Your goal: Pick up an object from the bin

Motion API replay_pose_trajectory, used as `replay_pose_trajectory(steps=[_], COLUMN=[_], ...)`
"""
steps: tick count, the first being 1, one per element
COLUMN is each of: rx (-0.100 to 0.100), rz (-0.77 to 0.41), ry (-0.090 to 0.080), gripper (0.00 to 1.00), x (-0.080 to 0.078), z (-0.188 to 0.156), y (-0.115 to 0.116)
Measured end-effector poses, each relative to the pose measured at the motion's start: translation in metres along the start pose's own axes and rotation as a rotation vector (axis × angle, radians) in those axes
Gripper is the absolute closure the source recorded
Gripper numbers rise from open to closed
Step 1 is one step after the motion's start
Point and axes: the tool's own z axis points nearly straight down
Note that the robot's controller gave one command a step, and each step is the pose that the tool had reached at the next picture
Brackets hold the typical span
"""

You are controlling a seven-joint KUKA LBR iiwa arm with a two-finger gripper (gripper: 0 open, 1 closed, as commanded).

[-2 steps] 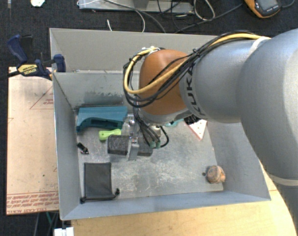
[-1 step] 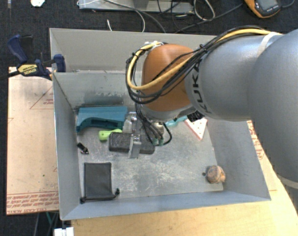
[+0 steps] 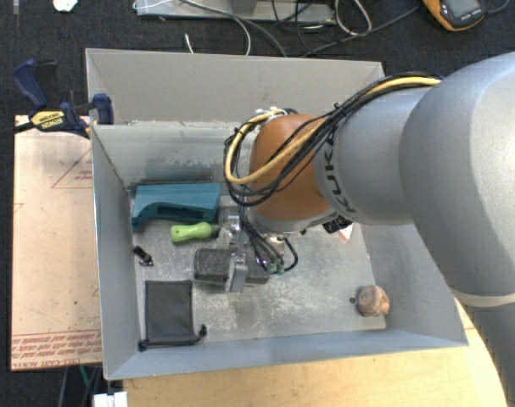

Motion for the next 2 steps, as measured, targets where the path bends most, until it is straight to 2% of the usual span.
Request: replay_pose_trajectory(steps=[1,2], rx=[-0.002,-0.002], rz=[-0.024,-0.025], ry=[-0.007,-0.004], gripper=[1.0,0.0], x=[0.007,0.0084], z=[0.0215,0.0236], y=[-0.0032,-0.0023])
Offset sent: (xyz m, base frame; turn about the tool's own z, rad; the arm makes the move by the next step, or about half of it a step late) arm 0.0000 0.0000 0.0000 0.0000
